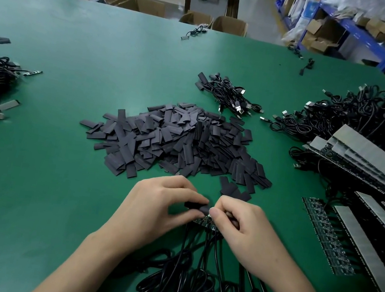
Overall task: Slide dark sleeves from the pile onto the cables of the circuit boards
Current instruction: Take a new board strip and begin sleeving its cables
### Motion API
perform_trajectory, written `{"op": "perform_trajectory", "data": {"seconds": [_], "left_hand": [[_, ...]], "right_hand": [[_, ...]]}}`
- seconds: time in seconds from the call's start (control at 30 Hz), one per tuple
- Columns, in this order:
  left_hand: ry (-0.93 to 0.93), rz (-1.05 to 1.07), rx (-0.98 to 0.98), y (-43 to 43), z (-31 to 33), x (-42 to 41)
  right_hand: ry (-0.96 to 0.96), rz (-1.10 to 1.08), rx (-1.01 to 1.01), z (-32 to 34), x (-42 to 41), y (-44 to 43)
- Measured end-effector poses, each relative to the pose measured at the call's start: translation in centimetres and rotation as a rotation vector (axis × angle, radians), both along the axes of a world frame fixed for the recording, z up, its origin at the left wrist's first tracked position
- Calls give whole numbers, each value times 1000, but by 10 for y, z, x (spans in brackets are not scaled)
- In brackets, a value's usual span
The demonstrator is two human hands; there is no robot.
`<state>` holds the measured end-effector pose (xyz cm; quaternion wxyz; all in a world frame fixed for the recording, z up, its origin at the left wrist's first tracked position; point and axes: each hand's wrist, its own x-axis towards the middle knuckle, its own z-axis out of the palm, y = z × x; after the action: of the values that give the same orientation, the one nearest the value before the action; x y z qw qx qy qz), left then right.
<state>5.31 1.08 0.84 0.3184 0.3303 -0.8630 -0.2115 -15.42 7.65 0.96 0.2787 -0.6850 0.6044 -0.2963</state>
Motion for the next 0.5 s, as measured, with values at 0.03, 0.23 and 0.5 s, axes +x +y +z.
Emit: {"op": "perform_trajectory", "data": {"seconds": [0.03,0.23,0.5], "left_hand": [[2,-16,-7,1,0,-1],[33,26,-11,0,1,1],[62,32,-17,0,-1,0]], "right_hand": [[-2,1,1,0,0,0],[-70,-28,7,3,-4,1],[-105,-84,38,10,-8,1]]}}
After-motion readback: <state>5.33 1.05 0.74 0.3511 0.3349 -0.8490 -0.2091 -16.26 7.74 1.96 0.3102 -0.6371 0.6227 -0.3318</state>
